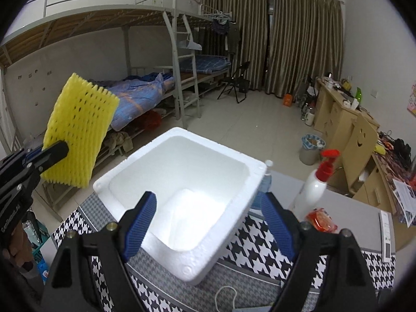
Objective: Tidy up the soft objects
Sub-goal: 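Move the yellow sleeve over the foam box and open the left gripper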
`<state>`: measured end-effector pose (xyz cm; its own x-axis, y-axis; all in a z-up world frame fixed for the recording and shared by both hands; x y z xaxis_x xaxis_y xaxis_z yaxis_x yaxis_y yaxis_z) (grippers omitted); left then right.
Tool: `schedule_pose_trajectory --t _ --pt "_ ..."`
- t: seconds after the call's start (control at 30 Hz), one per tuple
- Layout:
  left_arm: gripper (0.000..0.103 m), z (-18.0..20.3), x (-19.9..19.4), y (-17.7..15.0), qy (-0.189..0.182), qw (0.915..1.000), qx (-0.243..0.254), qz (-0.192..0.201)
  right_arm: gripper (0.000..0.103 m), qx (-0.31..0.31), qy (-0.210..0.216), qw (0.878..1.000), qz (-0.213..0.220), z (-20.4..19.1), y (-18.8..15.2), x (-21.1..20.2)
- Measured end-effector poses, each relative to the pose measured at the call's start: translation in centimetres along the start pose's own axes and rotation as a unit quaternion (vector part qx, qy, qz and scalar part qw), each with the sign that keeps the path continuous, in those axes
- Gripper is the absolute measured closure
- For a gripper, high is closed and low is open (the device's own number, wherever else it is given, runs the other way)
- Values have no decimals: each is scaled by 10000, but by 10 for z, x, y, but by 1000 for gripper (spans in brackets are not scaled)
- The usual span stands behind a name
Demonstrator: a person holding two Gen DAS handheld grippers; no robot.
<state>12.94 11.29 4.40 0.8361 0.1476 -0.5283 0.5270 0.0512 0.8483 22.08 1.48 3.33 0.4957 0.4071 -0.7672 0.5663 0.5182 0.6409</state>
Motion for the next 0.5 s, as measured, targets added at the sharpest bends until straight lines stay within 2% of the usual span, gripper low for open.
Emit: schedule_pose_trajectory --t 0.5 --pt "93 27 22 10 -174 9993 281 -177 17 352 -248 9983 382 30 -34 -33"
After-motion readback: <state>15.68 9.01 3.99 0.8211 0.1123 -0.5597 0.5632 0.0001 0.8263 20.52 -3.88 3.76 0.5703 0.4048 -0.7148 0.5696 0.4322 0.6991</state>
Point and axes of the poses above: each gripper's, at about its wrist camera, not at the fingertips, and x roughly the way its jaws point, z to its right, y to its top, the point moved 5 cm from there along x, roughly the way its jaws point, and after that the axes turned 12 degrees about -z, right-handed, at the moved point
